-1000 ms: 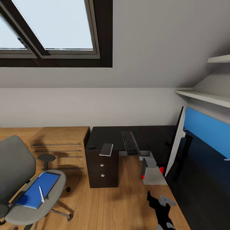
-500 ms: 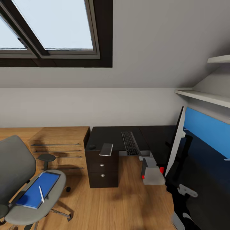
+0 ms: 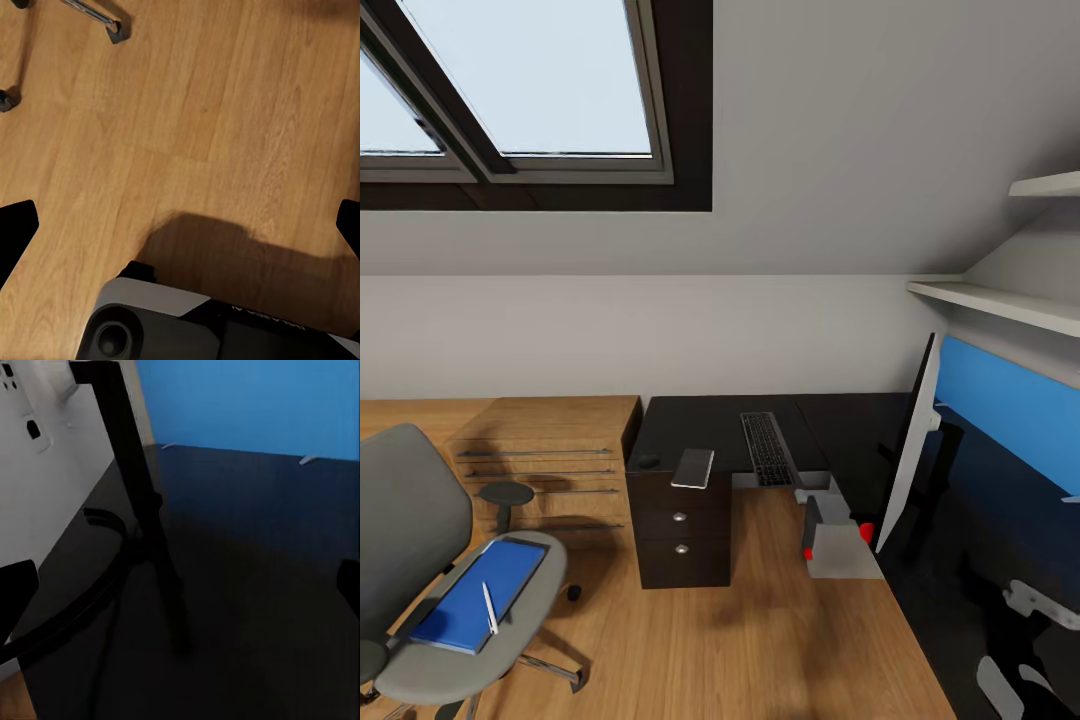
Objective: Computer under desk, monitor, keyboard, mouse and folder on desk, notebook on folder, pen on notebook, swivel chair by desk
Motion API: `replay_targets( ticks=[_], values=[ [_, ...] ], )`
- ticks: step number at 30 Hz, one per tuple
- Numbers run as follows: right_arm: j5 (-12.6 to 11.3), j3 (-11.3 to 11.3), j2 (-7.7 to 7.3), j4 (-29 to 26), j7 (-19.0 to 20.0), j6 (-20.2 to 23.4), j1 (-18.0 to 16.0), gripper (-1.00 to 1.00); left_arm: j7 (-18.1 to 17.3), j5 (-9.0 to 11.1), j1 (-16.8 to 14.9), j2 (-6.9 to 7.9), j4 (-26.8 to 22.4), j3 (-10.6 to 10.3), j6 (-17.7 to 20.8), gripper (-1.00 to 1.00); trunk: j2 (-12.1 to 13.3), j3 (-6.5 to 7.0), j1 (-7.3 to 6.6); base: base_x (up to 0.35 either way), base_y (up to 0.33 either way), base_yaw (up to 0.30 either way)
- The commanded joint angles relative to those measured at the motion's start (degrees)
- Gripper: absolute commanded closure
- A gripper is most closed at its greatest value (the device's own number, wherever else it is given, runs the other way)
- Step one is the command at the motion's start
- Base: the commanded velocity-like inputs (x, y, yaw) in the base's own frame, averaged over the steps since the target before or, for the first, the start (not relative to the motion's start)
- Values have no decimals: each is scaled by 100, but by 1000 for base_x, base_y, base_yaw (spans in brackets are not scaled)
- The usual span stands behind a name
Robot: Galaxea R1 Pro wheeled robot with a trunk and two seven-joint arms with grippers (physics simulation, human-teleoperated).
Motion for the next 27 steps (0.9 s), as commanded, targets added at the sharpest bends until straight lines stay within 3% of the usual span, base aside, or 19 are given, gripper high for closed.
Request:
replay_targets(
  ticks=[1,3,4,9,12,14,16,23,27],
  values=[
    [-28,4,-48,-3,-7,93,-5,-100,44,58,-7,6,-3,-44,-23,-100,-11,-12,3,0,0,0],
    [-57,-7,-197,-16,-6,529,-8,-100,42,55,-7,6,-2,-43,-23,-100,-11,-12,3,0,0,0],
    [-66,-8,-350,-73,-8,1335,-21,-100,43,53,-7,2,-4,-48,-23,-100,-11,-12,3,0,0,0],
    [-44,-9,-476,-389,-96,2461,-94,-100,41,51,-7,-1,-5,-51,-23,-100,-11,-12,3,0,0,0],
    [-13,0,-531,-647,-623,3426,-536,-100,47,51,-7,-2,-5,-52,-161,-100,-11,-12,3,0,0,0],
    [25,17,-545,-678,-872,3799,-865,-100,57,51,-7,-6,-5,-53,-380,-100,-11,-12,3,0,0,0],
    [73,43,-538,-638,-961,3923,-994,-100,58,51,-7,-9,-2,-57,-502,-100,-11,-12,3,0,0,0],
    [751,501,-210,-420,-1086,4050,-1125,-100,58,43,-7,-12,19,-68,-633,-100,-11,-12,3,72,-4,0],
    [873,579,-164,-404,-1086,4042,-1131,-100,63,47,-7,-5,21,-67,-641,-100,-11,-12,3,183,-28,0]
  ],
)
